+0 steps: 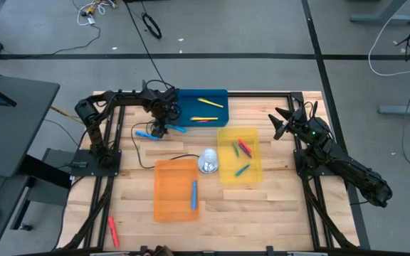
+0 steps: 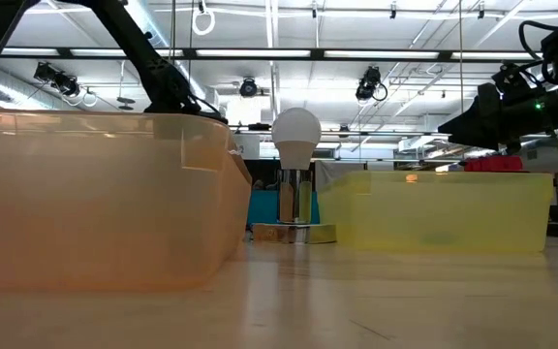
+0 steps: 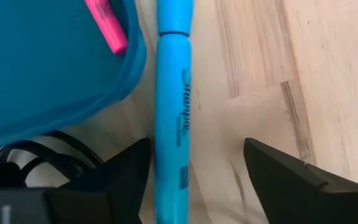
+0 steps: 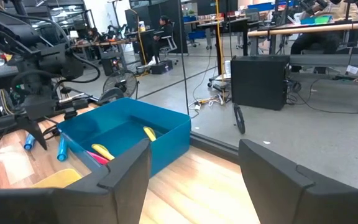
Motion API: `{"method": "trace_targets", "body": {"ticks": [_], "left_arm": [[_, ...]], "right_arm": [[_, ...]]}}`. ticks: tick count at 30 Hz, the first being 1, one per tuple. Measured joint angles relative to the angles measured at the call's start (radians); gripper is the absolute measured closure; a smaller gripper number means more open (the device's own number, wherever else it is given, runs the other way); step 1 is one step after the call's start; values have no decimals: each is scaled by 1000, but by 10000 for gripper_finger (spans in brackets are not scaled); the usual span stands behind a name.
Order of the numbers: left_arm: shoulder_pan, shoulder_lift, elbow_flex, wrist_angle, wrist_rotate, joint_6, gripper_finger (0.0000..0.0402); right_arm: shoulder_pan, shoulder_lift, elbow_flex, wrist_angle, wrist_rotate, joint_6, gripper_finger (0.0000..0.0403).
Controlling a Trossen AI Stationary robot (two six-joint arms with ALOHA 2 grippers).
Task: Pick & Place Markers
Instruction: Put the top blue highlighter pen into the orange bin
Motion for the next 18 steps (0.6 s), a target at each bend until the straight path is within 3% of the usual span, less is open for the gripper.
{"method": "trace_targets", "body": {"ticks": [18], "left_arm": [[-2,-5,-3,-15,0,-22,327]], "right_arm": [[0,0,0,0,0,0,158]]}}
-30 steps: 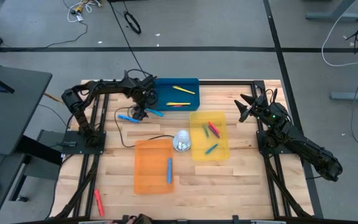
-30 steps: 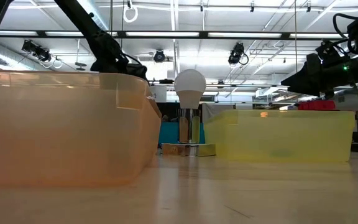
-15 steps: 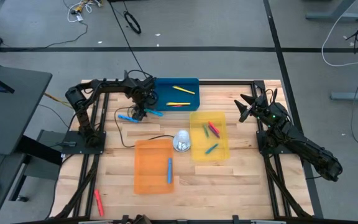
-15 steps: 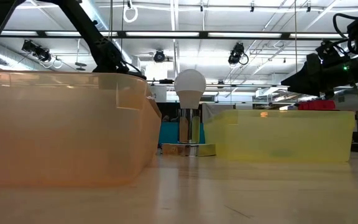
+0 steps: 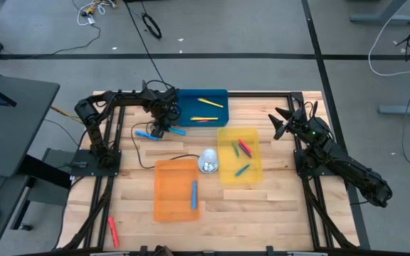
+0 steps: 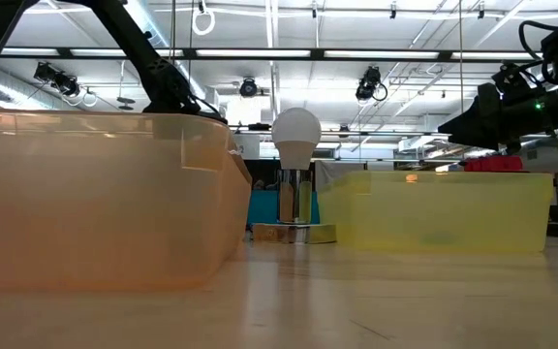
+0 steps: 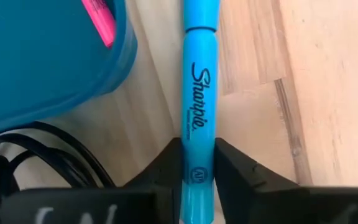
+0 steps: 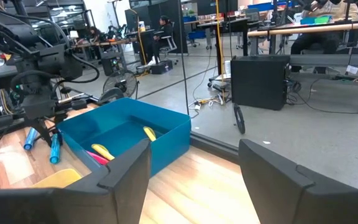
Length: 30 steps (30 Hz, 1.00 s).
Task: Pick & Place Markers
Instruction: Put the top blue highlighter pen into the orange bin
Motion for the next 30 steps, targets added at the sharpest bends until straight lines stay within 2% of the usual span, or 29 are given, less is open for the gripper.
{"method": "trace_targets", "body": {"ticks": [11,19,30], "left_arm": [[-2,-45,-5,-32,3,4,333],[-2,-143,-4,-149,-6,3,332],[-42,-295,-3,-279,-8,-87,332]], "right_arm": [[0,0,0,0,0,0,158],[0,0,0,0,0,0,158],[0,0,0,0,0,0,158]]}}
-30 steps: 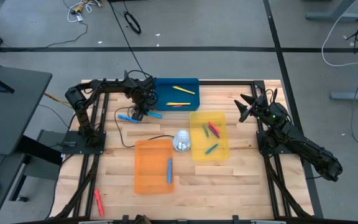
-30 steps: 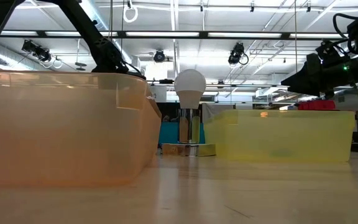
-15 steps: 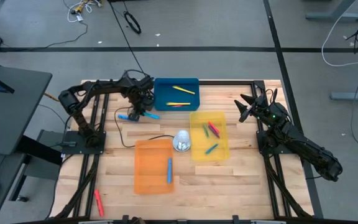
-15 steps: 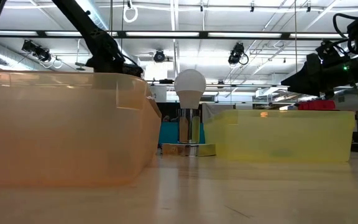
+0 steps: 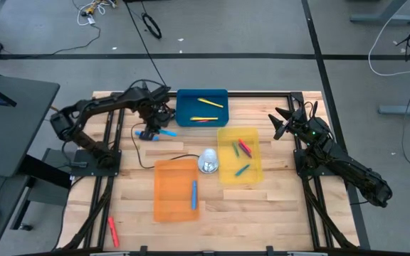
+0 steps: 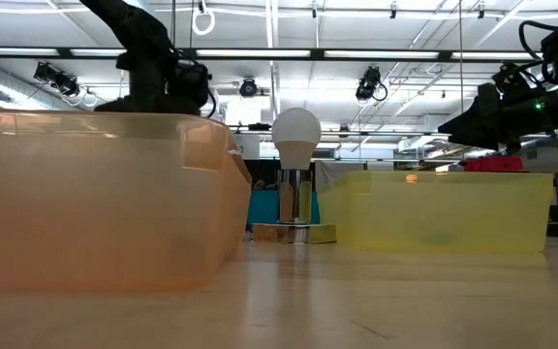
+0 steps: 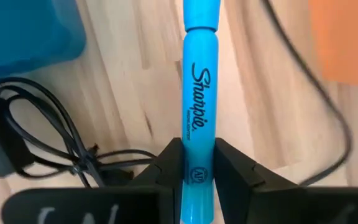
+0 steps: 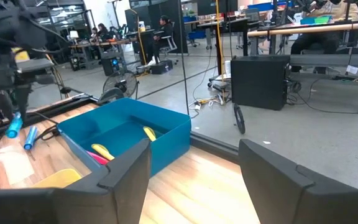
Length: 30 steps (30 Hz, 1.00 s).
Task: Pick & Place Markers
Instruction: Put the top blue highlighter pen into the orange bin
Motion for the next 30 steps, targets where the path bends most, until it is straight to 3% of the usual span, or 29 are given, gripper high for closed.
{"method": "trace_targets", "body": {"ticks": [13,22,30], "left_arm": [[-119,-187,6,-138,-13,-183,332],[-221,-228,37,-182,-15,-344,331],[-292,-228,37,-184,-45,-676,332]], "right_arm": [[0,0,0,0,0,0,158],[0,0,0,0,0,0,158],[0,0,0,0,0,0,158]]}}
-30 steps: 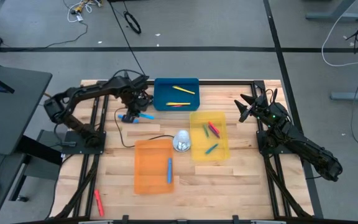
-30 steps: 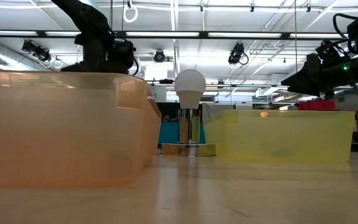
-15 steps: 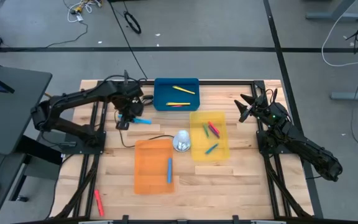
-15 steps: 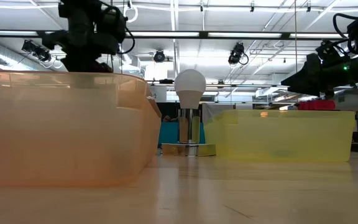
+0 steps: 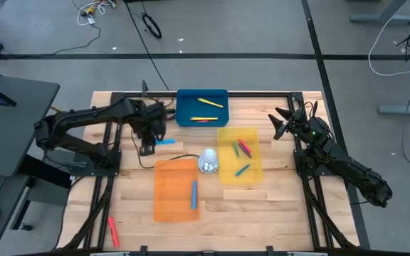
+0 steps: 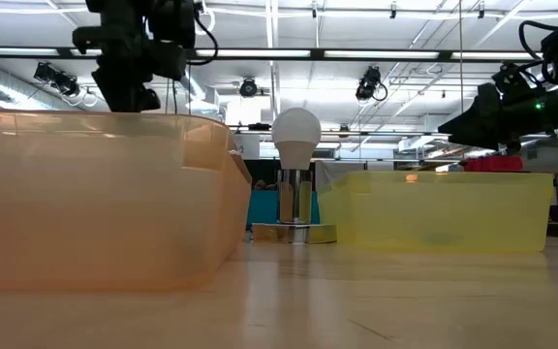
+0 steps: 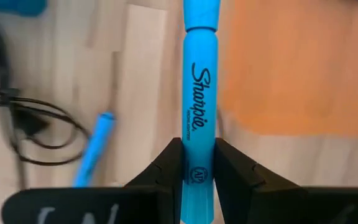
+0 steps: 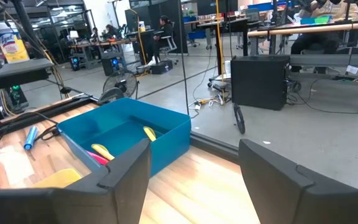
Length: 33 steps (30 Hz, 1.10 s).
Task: Pick & Place Markers
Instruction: Put the top blue highlighter pen into the orange bin
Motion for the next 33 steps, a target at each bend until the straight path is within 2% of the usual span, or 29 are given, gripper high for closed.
{"method": "trace_targets", "body": {"ticks": [5,9,18,26,29,33], "left_arm": [[-82,0,0,1,-1,-215,332],[-156,0,0,1,-17,-460,332],[-330,2,0,14,-26,-1139,332],[-535,7,0,31,-126,-1714,332],[-606,21,1,61,-160,-1869,332],[-674,100,50,93,-222,-1990,332]], "right_arm": [[0,0,0,0,0,0,158],[0,0,0,0,0,0,158],[0,0,0,0,0,0,158],[0,0,0,0,0,0,158],[0,0,0,0,0,0,158],[0,0,0,0,1,0,158]]}}
